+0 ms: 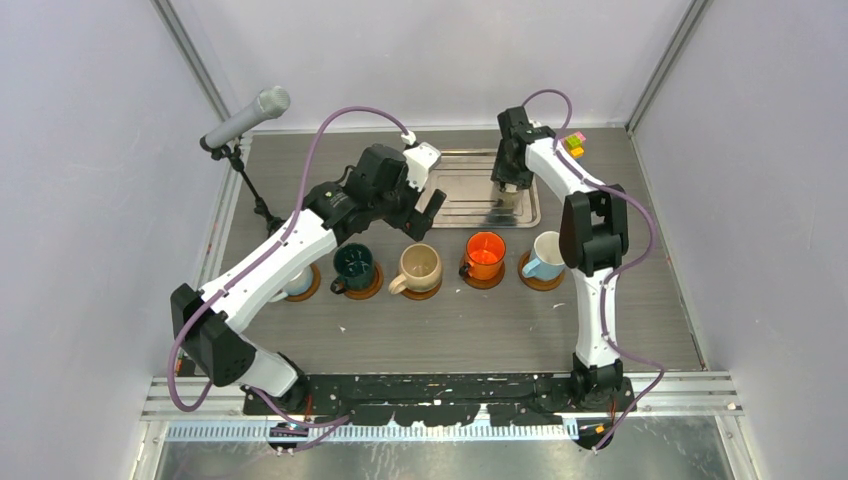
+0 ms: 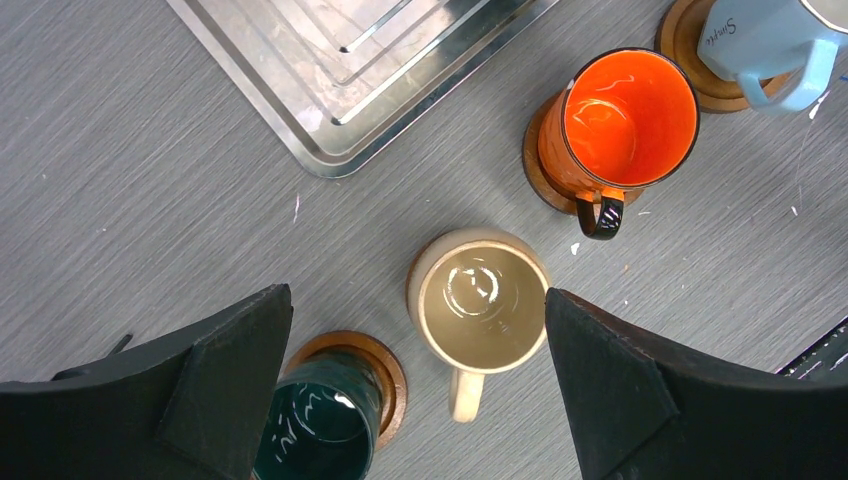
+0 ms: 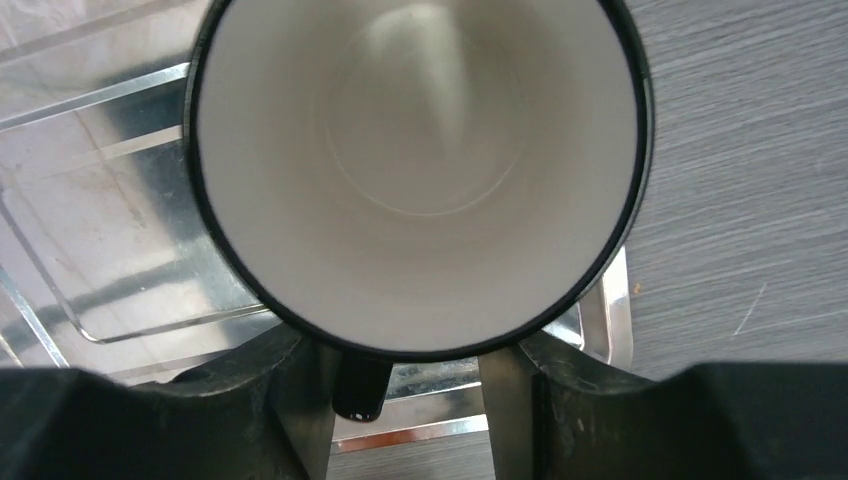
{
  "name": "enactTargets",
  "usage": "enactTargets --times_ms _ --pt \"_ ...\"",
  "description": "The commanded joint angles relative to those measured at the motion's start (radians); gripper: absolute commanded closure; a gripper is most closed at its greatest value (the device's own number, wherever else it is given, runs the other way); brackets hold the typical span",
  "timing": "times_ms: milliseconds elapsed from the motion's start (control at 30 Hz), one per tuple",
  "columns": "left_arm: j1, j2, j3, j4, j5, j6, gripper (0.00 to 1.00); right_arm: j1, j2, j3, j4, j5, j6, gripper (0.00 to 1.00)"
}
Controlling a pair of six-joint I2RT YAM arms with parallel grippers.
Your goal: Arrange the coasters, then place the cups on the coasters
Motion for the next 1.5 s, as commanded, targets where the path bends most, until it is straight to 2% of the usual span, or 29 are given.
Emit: enactTargets --times_ms 0,100,300,500,533,800,1033,1267,1467 --pt "0.006 -0.022 -0.002 0.014 0.013 -0.002 0.0 -0.018 0.006 0.032 0.027 -0.031 -0.012 0.47" --pt "0.006 -0.019 -0.001 0.014 0.014 -0.003 0.0 -0.019 -0.006 0.009 0.054 -0.036 -0.026 0.52" --pt "0.006 -0.018 -0.007 0.016 0.015 -0.001 0.0 -0.018 -0.043 -0.021 0.067 -0.026 -0.066 0.69" --pt "0.006 -0.028 -0.019 0.019 0.014 0.001 0.0 -0.03 -0.106 -0.058 0.071 -0.042 -0.113 0.98" --pt "0.006 -0.029 -0.021 0.021 0.011 0.0 0.0 -0.035 -0.12 -0.064 0.071 -0.045 -0.119 0.99" --pt "0.007 -0.036 -0.027 0.032 0.011 0.0 0.0 -0.084 -0.285 -0.144 0.086 -0.058 -0.165 1.0" --pt "0.007 -0.045 -0.026 0.04 0.013 -0.002 0.0 -0.213 -0.489 -0.256 0.086 -0.09 -0.179 1.0" --pt "0.013 -0.065 -0.048 0.063 0.019 -0.015 0.0 -0.4 -0.76 -0.485 0.071 -0.102 -0.182 1.0" --pt "0.023 -0.089 -0.068 0.088 0.049 -0.042 0.0 -0.45 -0.998 -0.722 0.058 -0.069 -0.144 1.0"
